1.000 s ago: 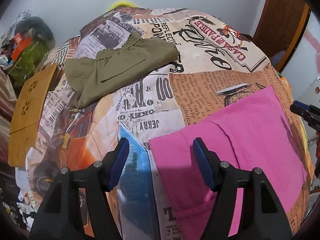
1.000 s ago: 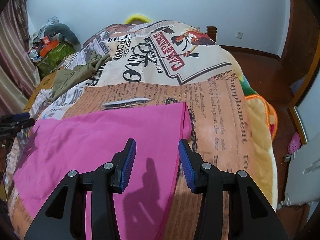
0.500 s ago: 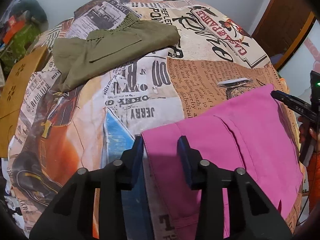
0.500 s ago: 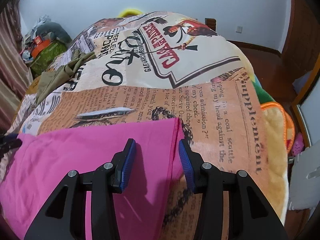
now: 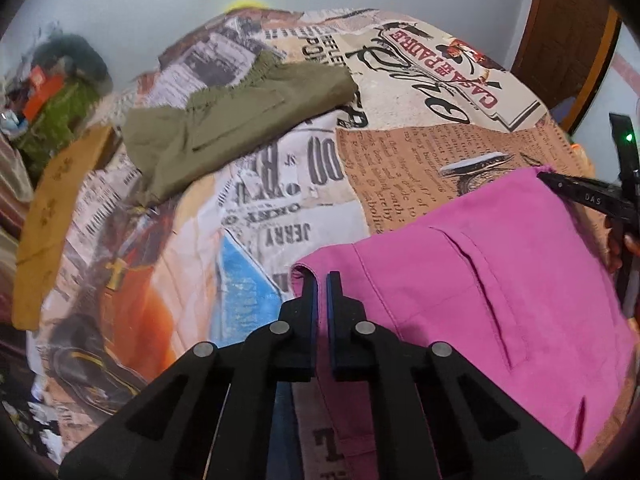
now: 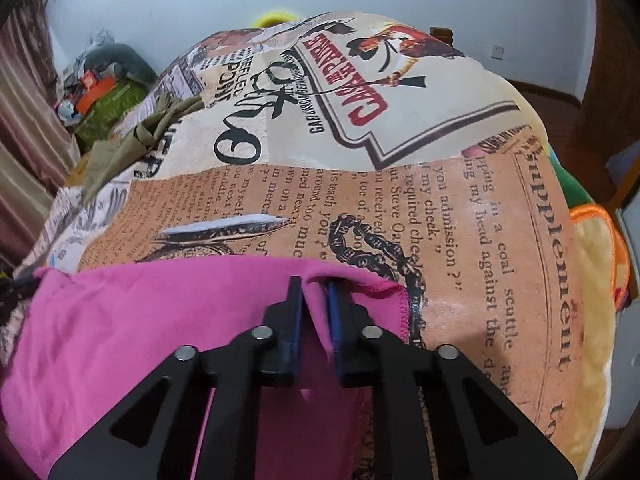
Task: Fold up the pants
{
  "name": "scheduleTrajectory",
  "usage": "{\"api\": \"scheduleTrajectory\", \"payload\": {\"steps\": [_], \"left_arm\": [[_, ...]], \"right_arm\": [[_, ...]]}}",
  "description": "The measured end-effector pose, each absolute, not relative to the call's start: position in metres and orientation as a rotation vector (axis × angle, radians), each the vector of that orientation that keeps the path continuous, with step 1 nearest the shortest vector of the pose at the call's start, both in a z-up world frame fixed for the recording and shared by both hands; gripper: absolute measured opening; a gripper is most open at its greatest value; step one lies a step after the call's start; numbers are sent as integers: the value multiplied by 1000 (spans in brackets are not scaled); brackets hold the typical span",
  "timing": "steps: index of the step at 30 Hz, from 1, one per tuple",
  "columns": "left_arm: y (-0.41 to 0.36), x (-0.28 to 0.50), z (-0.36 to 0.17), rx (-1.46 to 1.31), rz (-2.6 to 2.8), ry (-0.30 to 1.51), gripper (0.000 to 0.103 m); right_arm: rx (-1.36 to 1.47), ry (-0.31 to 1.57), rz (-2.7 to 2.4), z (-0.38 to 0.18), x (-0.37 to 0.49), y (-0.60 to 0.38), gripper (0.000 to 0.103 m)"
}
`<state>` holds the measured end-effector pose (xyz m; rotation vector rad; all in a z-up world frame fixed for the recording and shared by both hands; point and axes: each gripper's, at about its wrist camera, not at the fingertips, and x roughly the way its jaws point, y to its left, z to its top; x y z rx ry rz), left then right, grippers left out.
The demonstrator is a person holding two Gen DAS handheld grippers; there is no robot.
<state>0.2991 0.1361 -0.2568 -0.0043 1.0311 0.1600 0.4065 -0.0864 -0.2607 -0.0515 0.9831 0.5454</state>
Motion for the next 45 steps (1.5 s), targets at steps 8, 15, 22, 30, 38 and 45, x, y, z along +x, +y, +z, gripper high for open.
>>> {"api": "scheduleTrajectory", "payload": {"steps": [8, 15, 22, 30, 38, 45], "left_arm": [[141, 294, -269, 37, 203, 1041, 5], [141, 292, -264, 33, 183, 1068, 7], [149, 281, -234, -3, 186, 1015, 8], [126, 317, -231, -49, 96, 1036, 8], [103, 335, -274, 29, 29, 1145, 9], [107, 323, -272, 73, 6, 1115, 9]], "right_arm": [[-306, 900, 460, -262, 401, -71, 3], [-338, 925, 380, -262, 413, -82, 3], [-170, 878, 470, -207, 400, -97, 36], [-144, 881, 690, -197, 370, -38, 54], [-231, 1065, 752, -254, 372, 7, 54], [-285, 1026, 779, -250, 361, -13, 54]]}}
